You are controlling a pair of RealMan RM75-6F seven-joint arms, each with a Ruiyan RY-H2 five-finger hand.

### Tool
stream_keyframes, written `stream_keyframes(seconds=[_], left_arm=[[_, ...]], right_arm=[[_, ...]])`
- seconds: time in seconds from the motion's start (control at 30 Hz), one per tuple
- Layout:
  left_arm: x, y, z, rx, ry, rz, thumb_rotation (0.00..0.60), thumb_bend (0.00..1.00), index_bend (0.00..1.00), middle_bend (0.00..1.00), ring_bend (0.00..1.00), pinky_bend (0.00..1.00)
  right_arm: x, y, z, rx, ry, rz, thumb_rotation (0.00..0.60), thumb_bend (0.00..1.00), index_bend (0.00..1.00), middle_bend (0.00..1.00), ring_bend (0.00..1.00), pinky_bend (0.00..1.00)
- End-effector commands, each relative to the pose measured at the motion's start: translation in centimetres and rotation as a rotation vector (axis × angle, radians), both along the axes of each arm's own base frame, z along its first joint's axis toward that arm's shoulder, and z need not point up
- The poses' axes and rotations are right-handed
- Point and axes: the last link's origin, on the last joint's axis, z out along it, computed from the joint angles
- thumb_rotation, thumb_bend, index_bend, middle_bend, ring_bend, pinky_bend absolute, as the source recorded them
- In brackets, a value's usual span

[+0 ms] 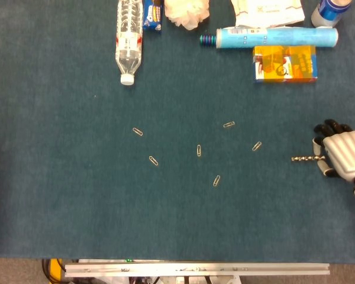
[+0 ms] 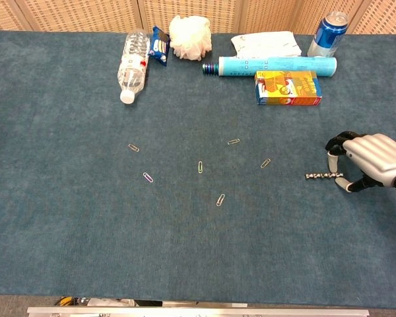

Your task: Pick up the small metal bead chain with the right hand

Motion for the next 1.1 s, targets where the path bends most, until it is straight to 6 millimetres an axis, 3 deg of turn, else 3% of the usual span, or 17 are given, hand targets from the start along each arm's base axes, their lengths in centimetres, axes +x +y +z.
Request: stream_keyframes(seconds=[0.03,0.63,1.1], left_arm=[[0.0,0.0,0.0,0.000,0.000,0.001,0.600,0.00,0.22,0.16,0.22,0.29],[-0.1,0.0,0.1,0.004,-0.001,0.003,0.600,0.00,0.22,0.16,0.22,0.29],[-0.1,0.1,0.3,0.011,-0.004,0.005,0.600,0.00,0.22,0.16,0.22,0.29]], right_arm=[[0.0,0.0,0.0,0.002,0.000,0.001,0.600,0.32,0.55,0.27,0.13,0.25],[1.4,0.1,2.1,-0.038,-0.044,0.047,0.600,0.32,0.58,0.29,0.13,0.25],[3.8,-1.0,2.8,-0.053,-0.050,0.113,0.600,0.32,0.58,0.29,0.13,0.25]])
